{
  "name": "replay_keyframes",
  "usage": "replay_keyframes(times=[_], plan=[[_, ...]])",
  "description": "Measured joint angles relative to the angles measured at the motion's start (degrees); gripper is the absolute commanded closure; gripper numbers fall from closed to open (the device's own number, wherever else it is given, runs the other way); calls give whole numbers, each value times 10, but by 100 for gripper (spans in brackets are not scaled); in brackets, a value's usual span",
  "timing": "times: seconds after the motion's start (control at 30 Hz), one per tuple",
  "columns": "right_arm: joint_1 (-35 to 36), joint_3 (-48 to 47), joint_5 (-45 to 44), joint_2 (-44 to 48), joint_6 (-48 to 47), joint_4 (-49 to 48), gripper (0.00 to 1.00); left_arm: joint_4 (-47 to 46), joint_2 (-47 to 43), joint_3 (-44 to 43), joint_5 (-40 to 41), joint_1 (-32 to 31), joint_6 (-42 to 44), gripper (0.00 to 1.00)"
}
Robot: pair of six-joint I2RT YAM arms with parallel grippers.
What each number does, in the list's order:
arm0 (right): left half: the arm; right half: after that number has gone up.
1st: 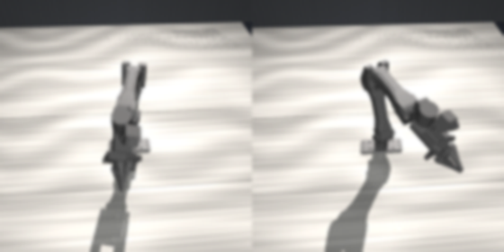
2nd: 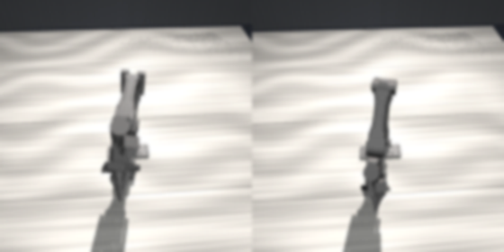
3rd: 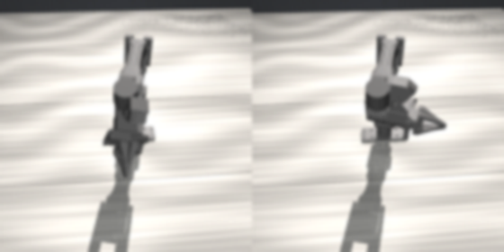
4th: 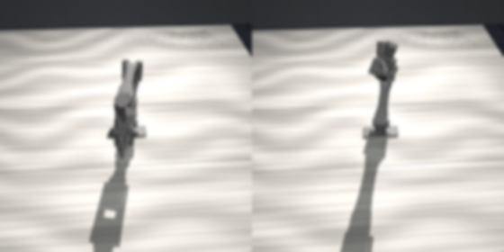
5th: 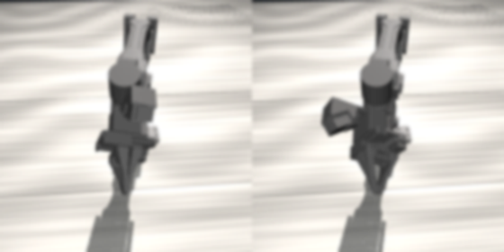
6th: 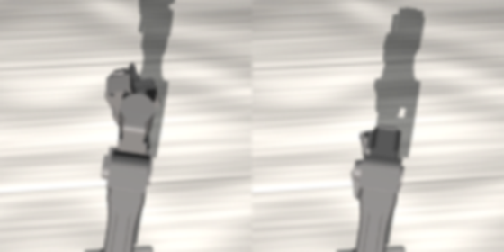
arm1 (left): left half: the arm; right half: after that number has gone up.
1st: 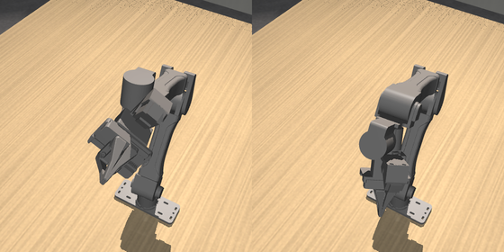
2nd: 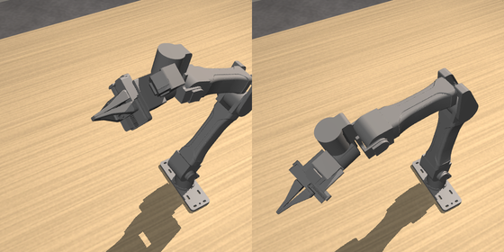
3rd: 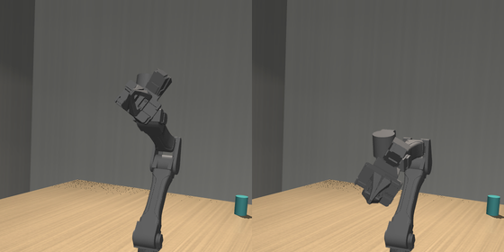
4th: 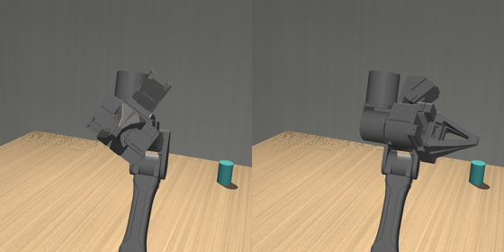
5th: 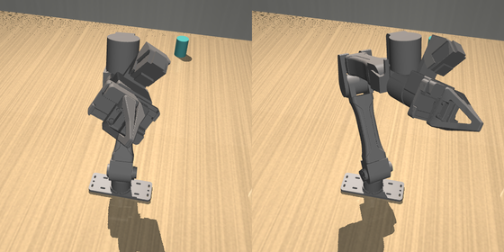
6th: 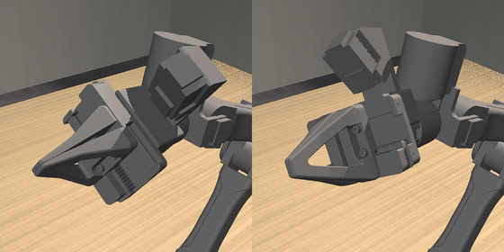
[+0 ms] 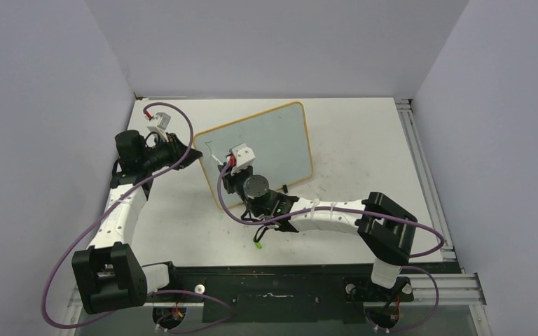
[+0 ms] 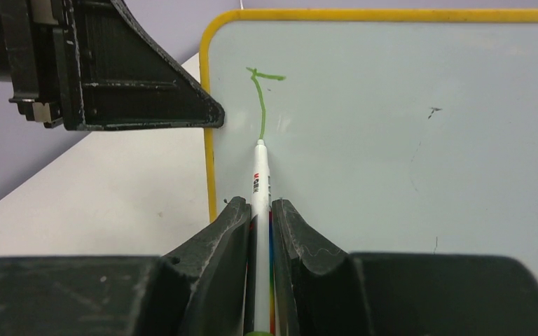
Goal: Write a sentence on the whiteboard
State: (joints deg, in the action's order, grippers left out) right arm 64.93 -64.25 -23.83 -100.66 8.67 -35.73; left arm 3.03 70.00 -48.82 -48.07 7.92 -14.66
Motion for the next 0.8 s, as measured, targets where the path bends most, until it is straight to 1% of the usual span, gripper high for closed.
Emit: replay_keyframes(times=[0.23,0.4,0.53,0.8], plan=[[7,14,-7,3,2,0,95,1,0,0,0,0,1,100],[7,27,-15,23,-2,2,95,2,-2,0,-6,0,1,100],[7,28,-18,40,-7,1,95,2,-2,0,-6,0,1,100],[1,26,-17,43,-12,-2,95,2,-2,0,-7,0,1,100]])
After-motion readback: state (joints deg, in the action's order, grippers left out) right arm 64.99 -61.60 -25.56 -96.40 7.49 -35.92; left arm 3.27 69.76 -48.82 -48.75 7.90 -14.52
